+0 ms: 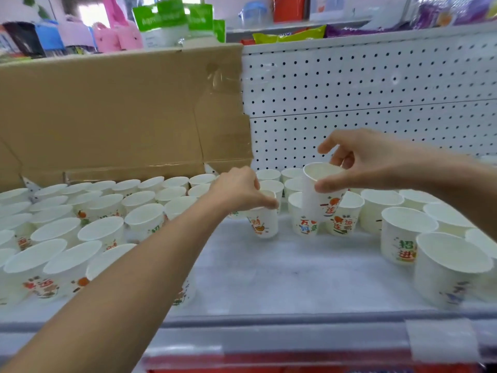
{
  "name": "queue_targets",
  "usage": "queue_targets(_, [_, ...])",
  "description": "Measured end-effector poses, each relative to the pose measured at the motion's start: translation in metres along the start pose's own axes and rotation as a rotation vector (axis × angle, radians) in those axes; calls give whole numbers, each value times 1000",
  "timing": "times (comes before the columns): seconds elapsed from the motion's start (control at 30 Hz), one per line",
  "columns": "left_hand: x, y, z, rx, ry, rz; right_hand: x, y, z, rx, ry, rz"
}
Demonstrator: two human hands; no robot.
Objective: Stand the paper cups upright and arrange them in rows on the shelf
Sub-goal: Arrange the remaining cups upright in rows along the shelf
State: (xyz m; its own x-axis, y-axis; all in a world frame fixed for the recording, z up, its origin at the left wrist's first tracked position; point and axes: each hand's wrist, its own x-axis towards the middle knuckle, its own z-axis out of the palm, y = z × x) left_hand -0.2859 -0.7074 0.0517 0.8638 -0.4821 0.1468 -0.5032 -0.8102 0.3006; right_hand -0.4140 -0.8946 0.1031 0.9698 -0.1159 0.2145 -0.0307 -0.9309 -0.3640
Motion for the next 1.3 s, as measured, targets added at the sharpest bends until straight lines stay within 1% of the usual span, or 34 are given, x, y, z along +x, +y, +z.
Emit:
queue_targets(0.07, [9, 2, 10, 26, -6, -12, -9, 8, -4, -22, 5, -1])
queue_targets(0.17, [15, 6, 18, 68, 39, -16, -17, 18, -9, -27, 18, 0])
queue_targets(0.4, [14, 16, 21, 154, 85, -17, -26, 29, -7, -44, 4, -3])
queue_targets(0.6, [7, 11, 18, 52, 111, -40, -33, 28, 7, -33, -44, -22])
queue_targets(0.67, [-4, 9, 15, 19, 124, -22, -33, 23, 16, -29, -63, -49])
queue_targets(0.8, [-43, -9, 6, -84, 163, 31, -33, 9, 41, -15, -131, -118])
queue_targets(0.9, [-89, -37, -10, -132, 203, 35, -34, -2, 57, -41, -197, -152])
queue_targets(0.93, [-106, -47, -17, -135, 194, 26, -34, -5, 61, -54, -211, -163])
queue_targets(1.0, [-134, -71, -32, -80, 111, -12, -34, -12, 67, -79, -221, -190])
queue_targets(1.07, [-148, -87, -40, 80, -19, -45, -32, -19, 71, -93, -216, -206])
queue_targets(1.13, [-149, -96, -40, 191, -103, -59, -31, -23, 72, -104, -220, -212])
queue_targets(1.2, [-146, -95, -40, 200, -108, -67, -31, -24, 70, -114, -232, -208])
queue_targets(1.3, [-140, -84, -38, 218, -67, -37, -32, -14, 55, -108, -230, -167])
